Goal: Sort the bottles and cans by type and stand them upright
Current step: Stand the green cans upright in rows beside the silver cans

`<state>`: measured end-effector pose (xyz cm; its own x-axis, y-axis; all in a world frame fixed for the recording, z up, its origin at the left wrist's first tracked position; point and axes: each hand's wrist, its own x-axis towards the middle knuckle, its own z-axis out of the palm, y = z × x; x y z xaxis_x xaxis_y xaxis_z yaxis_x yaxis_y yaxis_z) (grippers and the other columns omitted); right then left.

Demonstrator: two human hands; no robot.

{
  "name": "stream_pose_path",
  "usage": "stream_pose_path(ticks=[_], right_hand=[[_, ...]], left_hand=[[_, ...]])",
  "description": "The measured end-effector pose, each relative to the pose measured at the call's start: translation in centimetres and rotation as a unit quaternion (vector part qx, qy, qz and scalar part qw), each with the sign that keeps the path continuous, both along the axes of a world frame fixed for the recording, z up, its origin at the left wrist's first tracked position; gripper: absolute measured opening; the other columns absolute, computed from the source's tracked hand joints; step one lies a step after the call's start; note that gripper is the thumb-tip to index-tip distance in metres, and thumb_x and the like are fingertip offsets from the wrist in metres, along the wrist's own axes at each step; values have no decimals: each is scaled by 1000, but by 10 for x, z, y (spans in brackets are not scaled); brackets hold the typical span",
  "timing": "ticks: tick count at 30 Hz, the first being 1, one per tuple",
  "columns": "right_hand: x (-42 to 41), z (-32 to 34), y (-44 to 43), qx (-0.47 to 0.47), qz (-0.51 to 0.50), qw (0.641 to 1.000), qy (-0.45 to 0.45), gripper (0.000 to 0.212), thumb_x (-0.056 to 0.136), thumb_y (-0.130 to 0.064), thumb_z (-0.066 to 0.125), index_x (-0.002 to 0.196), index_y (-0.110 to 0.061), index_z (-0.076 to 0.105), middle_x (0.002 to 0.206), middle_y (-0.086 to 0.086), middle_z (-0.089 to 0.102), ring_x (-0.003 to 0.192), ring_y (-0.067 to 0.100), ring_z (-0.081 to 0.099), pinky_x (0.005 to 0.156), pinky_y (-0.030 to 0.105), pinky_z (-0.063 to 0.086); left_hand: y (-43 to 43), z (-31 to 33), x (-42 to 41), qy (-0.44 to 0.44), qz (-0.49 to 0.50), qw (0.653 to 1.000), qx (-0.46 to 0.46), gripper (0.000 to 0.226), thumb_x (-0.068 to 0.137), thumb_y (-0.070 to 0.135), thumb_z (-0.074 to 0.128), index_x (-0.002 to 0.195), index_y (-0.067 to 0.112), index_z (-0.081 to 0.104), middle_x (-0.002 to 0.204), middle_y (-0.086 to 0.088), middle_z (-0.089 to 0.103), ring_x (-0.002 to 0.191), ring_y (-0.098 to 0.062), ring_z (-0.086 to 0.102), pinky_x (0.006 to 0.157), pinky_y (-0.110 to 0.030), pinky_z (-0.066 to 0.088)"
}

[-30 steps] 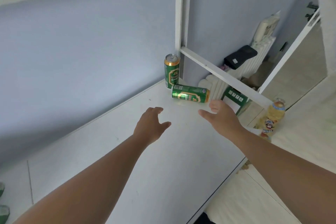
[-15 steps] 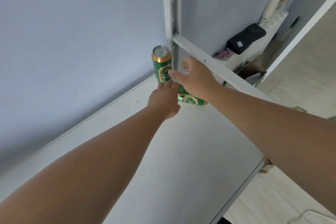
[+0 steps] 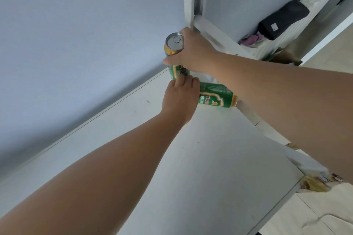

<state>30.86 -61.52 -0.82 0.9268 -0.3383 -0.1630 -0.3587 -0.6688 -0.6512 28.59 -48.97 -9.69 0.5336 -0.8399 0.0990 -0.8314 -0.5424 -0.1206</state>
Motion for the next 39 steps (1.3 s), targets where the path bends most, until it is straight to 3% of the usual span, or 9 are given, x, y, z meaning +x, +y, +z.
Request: stream_pose_path(ticks=[4,10,15,20,23,25,30,34,39], right_hand=[[1,-4,-4,-9,17,1000,8,77,72,-51,83,126,-15,43,114,3,55,108,24,52,85,38,49],[0,-2,-4,0,12,1000,0,72,75,-46,83,122,-12,41,114,4,52,108,23,54,87,39,51],[-7,3,-6,12,-4,1000,-22,69,74,-46,84,122,-14,47,117,2,56,101,19,55,62,23,38],[-17,4,-5,33,-20,998,-42,71,70,-47,86,122,-15,50,113,-1,61,102,18,60,72,28,44],[-21,9,0,27,-24,998,-61,68,67,-47,87,116,-14,54,108,-1,63,97,17,61,73,29,46],[-23,14,5,23,-22,997,-73,64,64,-47,88,110,-15,57,104,-2,64,93,16,61,67,27,44],[-32,32,14,2,-12,997,-80,64,52,-59,82,96,-18,62,94,-3,66,84,16,63,58,25,40],[-45,49,25,-10,-6,996,-88,59,60,-54,85,99,-16,63,96,-2,67,86,16,63,60,25,41],[-69,69,46,-17,1,994,-108,48,67,-48,85,97,-16,66,90,-5,67,81,11,62,59,24,40]], left_hand=[[-1,0,4,-41,-31,999,8,44,64,15,73,107,11,65,95,-4,66,94,-28,59,65,-33,36],[2,0,8,-36,-38,998,16,39,67,27,79,102,14,67,93,0,65,90,-26,58,61,-32,32],[35,1,0,-22,-32,999,-10,52,69,39,80,112,13,68,94,-1,65,80,-25,57,57,-32,39],[78,10,-16,71,53,996,-29,59,77,49,76,125,19,61,109,4,64,92,-26,57,60,-32,41],[99,21,-27,152,125,979,-58,63,83,55,69,137,27,50,126,9,59,109,-23,56,72,-34,47],[110,28,-34,181,165,966,-87,64,83,59,68,136,30,48,127,12,59,112,-20,56,76,-34,47],[131,42,-53,234,257,924,-159,50,77,62,71,115,34,52,106,16,60,91,-14,60,70,-32,43],[150,48,-67,267,302,896,-187,51,75,61,74,114,34,54,100,19,57,88,-13,60,72,-31,45],[172,57,-87,309,326,861,-237,46,75,54,79,111,34,59,101,17,67,88,-9,63,75,-32,53]])
